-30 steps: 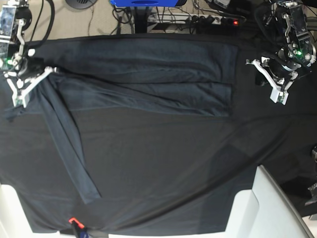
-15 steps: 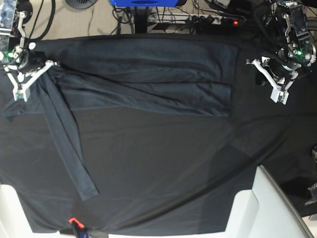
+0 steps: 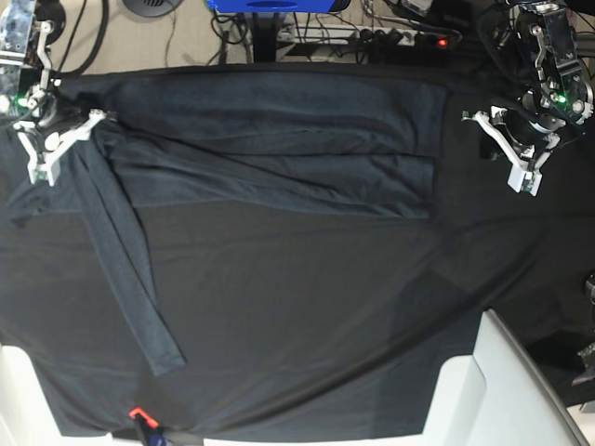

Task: Fold the T-shirt properly
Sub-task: 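Pull the grasped sleeve with the right gripper along the shirt side, then lift the shirt side with the right gripper and fold it toward the middle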

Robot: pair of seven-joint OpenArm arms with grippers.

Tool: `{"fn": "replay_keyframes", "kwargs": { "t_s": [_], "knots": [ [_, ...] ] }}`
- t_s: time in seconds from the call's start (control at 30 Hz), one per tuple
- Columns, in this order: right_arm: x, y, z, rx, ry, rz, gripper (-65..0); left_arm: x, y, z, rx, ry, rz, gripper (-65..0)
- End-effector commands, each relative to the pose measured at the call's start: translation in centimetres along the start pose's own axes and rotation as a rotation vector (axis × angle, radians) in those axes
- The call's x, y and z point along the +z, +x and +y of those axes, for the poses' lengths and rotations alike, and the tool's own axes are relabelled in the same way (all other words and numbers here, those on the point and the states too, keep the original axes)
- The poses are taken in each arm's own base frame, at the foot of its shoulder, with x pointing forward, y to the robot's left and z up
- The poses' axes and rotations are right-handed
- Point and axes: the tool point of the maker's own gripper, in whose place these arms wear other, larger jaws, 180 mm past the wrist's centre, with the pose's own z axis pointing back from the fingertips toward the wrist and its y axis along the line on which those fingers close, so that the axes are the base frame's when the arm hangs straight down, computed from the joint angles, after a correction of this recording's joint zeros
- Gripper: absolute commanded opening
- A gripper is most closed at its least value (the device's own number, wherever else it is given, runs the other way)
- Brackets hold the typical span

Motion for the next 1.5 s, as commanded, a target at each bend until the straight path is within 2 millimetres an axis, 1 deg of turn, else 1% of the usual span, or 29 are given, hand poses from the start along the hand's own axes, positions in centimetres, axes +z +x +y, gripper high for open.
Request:
{"fn": "replay_keyframes", "kwargs": {
  "t_s": [0.0, 0.03, 0.1, 0.13, 0.17, 0.23, 0.27, 0.3, 0.33, 0.43, 0.5, 0.53, 0.63, 0.67, 0.73, 0.83, 0.93, 0.97, 1.07, 1.1, 1.13, 1.23, 1.3, 1.33, 1.37, 1.43, 1.47],
  "knots": [
    [0.8, 1.6, -1.3, 0.002, -0.035, -0.053, -30.8, 0.4, 1.2, 0.6, -0.011, 0.011, -0.039, -65.0],
    [1.0, 1.9, -1.3, 0.004, -0.036, -0.065, -25.4, 0.4, 1.4, 0.6, -0.011, 0.012, -0.044, -65.0],
    [1.9, 3.7, -1.0, 0.011, -0.036, -0.122, -17.4, 0.4, 1.7, 0.8, -0.008, 0.015, -0.049, -65.0],
    [2.4, 4.6, -0.8, 0.020, -0.034, -0.150, -16.1, 0.4, 1.6, 0.8, -0.007, 0.016, -0.048, -65.0],
    [2.8, 5.6, -0.7, 0.022, -0.032, -0.179, -16.2, 0.4, 1.6, 0.9, -0.005, 0.017, -0.047, -65.0],
    [3.6, 9.4, 0.0, 0.028, -0.018, -0.266, -16.1, 0.4, 1.6, 0.9, -0.005, 0.018, -0.048, -65.0],
    [3.4, 11.2, 0.7, 0.036, -0.003, -0.293, -16.1, 0.5, 1.4, 0.9, -0.007, 0.018, -0.045, -65.0],
    [3.2, 12.7, 0.9, 0.047, 0.003, -0.309, -16.1, 0.5, 1.3, 0.8, -0.007, 0.018, -0.044, -65.0],
    [2.8, 14.6, 1.3, 0.069, 0.009, -0.318, -16.1, 0.5, 1.2, 0.8, -0.004, 0.017, -0.043, -65.0],
    [0.3, 18.7, 3.0, 0.131, 0.033, -0.279, -16.1, 0.7, 0.0, 0.6, 0.000, 0.013, -0.019, -65.0],
    [-1.5, 20.6, 3.5, 0.136, 0.044, -0.266, -16.1, 0.8, -0.4, 0.5, 0.001, 0.012, -0.012, -65.0],
    [-2.7, 21.2, 3.6, 0.126, 0.049, -0.255, -16.1, 0.9, -0.6, 0.6, 0.000, 0.012, -0.009, -65.0],
    [-5.3, 21.9, 2.9, 0.082, 0.050, -0.220, -16.1, 1.0, -1.0, 0.5, 0.000, 0.011, -0.025, -65.0],
    [-6.0, 21.7, 2.0, 0.067, 0.039, -0.204, -16.1, 1.0, -1.1, 0.5, 0.002, 0.010, -0.032, -65.0],
    [-7.3, 21.1, 1.5, 0.047, 0.036, -0.182, -16.1, 1.0, -1.1, 0.5, 0.005, 0.009, -0.036, -65.0],
    [-8.6, 20.0, 1.0, 0.027, 0.032, -0.164, -16.2, 0.8, -1.7, 0.5, 0.015, 0.007, -0.021, -65.0],
    [-9.2, 19.2, 1.0, 0.022, 0.033, -0.152, -17.0, 0.6, -1.7, 0.6, 0.023, 0.006, -0.019, -65.0],
    [-9.2, 19.2, 1.1, 0.020, 0.036, -0.150, -19.1, 0.6, -1.7, 0.6, 0.024, 0.006, -0.019, -65.0],
    [-9.3, 18.9, 1.2, 0.019, 0.037, -0.146, -31.7, 0.5, -1.5, 0.5, 0.021, 0.004, -0.023, -65.0],
    [-9.4, 18.8, 1.4, 0.018, 0.042, -0.144, -36.5, 0.4, -1.0, 0.5, 0.020, 0.004, -0.031, -65.0],
    [-9.6, 18.5, 1.9, 0.019, 0.049, -0.135, -40.2, 0.3, -0.9, 0.6, 0.021, 0.004, -0.033, -65.0],
    [-9.6, 18.0, 2.3, 0.021, 0.057, -0.107, -49.7, 0.3, -0.7, 0.8, 0.024, 0.009, -0.038, -65.0],
    [-9.6, 17.8, 2.4, 0.022, 0.058, -0.096, -57.8, 0.3, -0.6, 0.8, 0.024, 0.009, -0.039, -65.0],
    [-9.6, 17.7, 2.4, 0.022, 0.058, -0.093, -63.3, 0.3, -0.6, 0.8, 0.024, 0.009, -0.039, -65.0],
    [-9.7, 17.6, 2.4, 0.022, 0.058, -0.088, -65.0, 0.3, -0.6, 0.8, 0.024, 0.009, -0.039, -65.0],
    [-9.6, 17.7, 2.4, 0.020, 0.057, -0.091, -63.8, 0.3, -0.6, 0.8, 0.024, 0.009, -0.039, -65.0],
    [-9.4, 18.1, 2.4, 0.021, 0.057, -0.103, -64.5, 0.3, -0.6, 0.8, 0.023, 0.010, -0.038, -65.0]
  ]
}}
